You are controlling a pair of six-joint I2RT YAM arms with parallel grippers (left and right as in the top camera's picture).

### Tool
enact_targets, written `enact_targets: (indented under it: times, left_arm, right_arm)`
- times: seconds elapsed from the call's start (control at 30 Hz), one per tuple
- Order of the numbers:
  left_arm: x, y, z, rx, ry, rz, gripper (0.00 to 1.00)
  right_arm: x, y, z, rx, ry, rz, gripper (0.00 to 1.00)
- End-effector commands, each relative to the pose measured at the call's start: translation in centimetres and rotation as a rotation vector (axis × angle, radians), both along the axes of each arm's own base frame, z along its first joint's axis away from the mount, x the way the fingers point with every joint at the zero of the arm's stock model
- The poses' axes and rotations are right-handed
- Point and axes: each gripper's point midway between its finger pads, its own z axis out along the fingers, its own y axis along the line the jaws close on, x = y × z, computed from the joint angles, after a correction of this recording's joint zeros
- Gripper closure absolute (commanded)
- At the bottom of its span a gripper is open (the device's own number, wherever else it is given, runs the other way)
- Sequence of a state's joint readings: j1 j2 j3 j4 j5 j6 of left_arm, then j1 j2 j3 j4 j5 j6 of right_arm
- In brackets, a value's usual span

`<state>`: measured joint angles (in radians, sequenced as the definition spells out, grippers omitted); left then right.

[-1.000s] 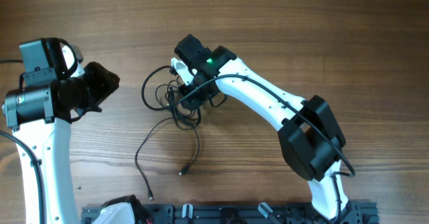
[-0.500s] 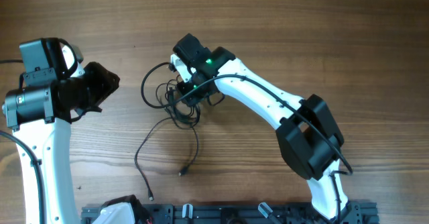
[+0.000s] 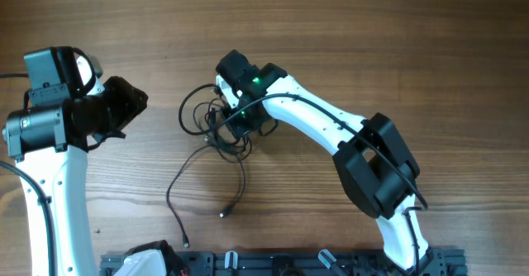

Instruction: Untangle cables

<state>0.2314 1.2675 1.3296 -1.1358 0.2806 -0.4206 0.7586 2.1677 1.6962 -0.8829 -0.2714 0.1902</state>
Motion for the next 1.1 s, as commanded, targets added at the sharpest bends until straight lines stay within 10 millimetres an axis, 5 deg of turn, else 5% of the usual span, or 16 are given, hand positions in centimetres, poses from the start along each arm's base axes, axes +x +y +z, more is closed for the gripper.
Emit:
enact_targets:
  times: [0.0, 0.2, 0.3, 0.33, 0.43, 0.5, 0.67, 0.9, 1.07]
  left_arm:
    - [-0.4, 0.2, 0.3, 0.020, -0.009, -0.008, 0.56]
    - [-0.8, -1.0, 0.2, -0.042, 0.003, -0.043, 0.51]
    - [-0.8, -1.7, 0.4, -0.076, -0.004, -0.061, 0.32]
    - [-0.8, -1.8, 0.5, -0.076, -0.004, -0.065, 0.23]
    - [-0.8, -1.8, 0.5, -0.076, -0.004, -0.065, 0.13]
    - [-0.8, -1.9, 0.5, -0.081, -0.005, -0.068, 0.07]
    - [-0.8, -3.1, 0.9, -0.144, -0.021, -0.103, 0.05]
    - [-1.2, -3.2, 0.7, -0.138, -0.005, -0.123, 0.06]
    - [-1.4, -3.2, 0.6, -0.114, -0.009, -0.159, 0.05]
  right_arm:
    - [-0.6, -0.7, -0.1, -0.034, 0.030, -0.022, 0.96]
    - [0.1, -0.3, 9.8, 0.052, -0.080, 0.014, 0.96]
    - [0.5, -0.7, 16.4, 0.119, -0.214, 0.018, 0.96]
    - [0.7, -1.3, 20.8, 0.168, -0.323, 0.023, 0.96]
    - [-0.3, -2.7, 28.5, 0.277, -0.535, 0.089, 0.96]
    - [-0.9, -3.4, 31.4, 0.317, -0.623, 0.121, 0.85]
    - [-1.5, -4.3, 31.0, 0.282, -0.606, 0.127, 0.61]
    - [-2.1, -4.8, 29.5, 0.244, -0.556, 0.126, 0.52]
    - [-2.5, -7.0, 21.0, 0.057, -0.391, 0.048, 0.31]
